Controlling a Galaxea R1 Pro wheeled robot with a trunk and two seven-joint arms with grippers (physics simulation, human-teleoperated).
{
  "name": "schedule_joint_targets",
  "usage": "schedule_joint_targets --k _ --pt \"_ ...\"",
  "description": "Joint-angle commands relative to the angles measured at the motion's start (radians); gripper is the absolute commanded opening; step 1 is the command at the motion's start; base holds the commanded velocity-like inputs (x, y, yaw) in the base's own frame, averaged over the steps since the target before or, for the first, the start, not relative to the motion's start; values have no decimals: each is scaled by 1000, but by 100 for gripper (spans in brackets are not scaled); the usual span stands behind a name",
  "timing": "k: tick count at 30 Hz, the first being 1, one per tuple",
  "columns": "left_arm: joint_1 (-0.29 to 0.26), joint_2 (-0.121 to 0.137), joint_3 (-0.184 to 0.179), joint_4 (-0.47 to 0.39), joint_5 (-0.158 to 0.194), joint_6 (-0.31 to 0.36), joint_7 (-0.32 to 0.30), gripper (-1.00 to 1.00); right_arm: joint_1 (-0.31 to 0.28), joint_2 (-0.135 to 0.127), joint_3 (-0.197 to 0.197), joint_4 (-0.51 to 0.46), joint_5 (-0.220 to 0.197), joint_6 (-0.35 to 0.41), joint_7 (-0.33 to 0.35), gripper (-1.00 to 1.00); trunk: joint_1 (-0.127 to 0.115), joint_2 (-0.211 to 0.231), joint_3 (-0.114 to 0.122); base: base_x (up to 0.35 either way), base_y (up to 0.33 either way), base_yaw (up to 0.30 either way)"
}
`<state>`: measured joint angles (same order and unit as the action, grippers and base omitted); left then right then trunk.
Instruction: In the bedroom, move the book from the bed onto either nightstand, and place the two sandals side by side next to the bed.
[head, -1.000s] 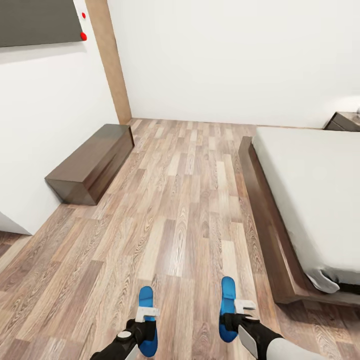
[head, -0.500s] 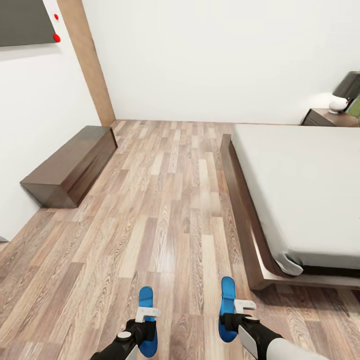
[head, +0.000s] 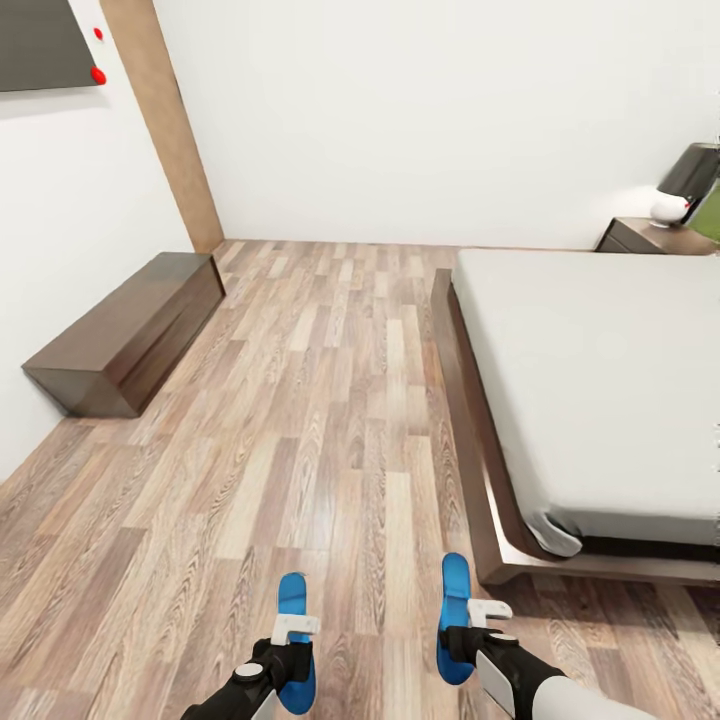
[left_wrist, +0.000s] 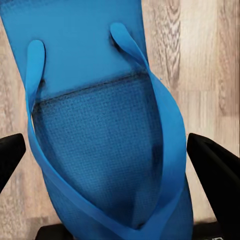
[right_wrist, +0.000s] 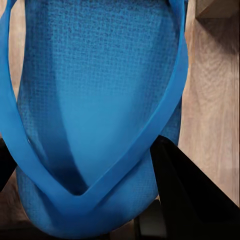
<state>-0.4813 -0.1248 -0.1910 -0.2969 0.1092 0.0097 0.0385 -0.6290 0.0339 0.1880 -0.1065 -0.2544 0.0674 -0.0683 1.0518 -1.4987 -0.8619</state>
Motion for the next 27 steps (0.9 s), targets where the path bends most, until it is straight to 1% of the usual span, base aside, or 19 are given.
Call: schedule_joint_targets --k 1,6,10,17,22,24,27 --pt "0 1 -8 -1 10 1 4 -100 0 0 9 -2 -10 6 -7 -100 0 0 -1 73 -279 0" --pt "0 1 -8 -1 10 1 4 -100 0 -1 7 -2 -10 7 -7 -100 0 0 -1 54 -281 0" --pt "0 -5 -9 -1 9 1 4 -100 1 0 10 -2 -10 8 -7 -100 0 0 0 2 -288 -26" --pt "0 -7 -8 -1 9 1 4 -100 2 2 10 -2 -9 9 -7 -100 0 0 1 0 -289 -217" --pt "0 -6 -8 -1 9 1 4 -100 2 1 10 -2 -10 11 -7 -100 0 0 1 0 -289 -43" --pt "11 3 4 11 7 -10 -7 -100 10 0 3 9 -9 -1 7 -100 0 0 1 0 0 0" --pt "29 3 21 29 7 -27 -17 -100 10 0 3 26 -9 -18 17 -100 0 0 1 0 0 0"
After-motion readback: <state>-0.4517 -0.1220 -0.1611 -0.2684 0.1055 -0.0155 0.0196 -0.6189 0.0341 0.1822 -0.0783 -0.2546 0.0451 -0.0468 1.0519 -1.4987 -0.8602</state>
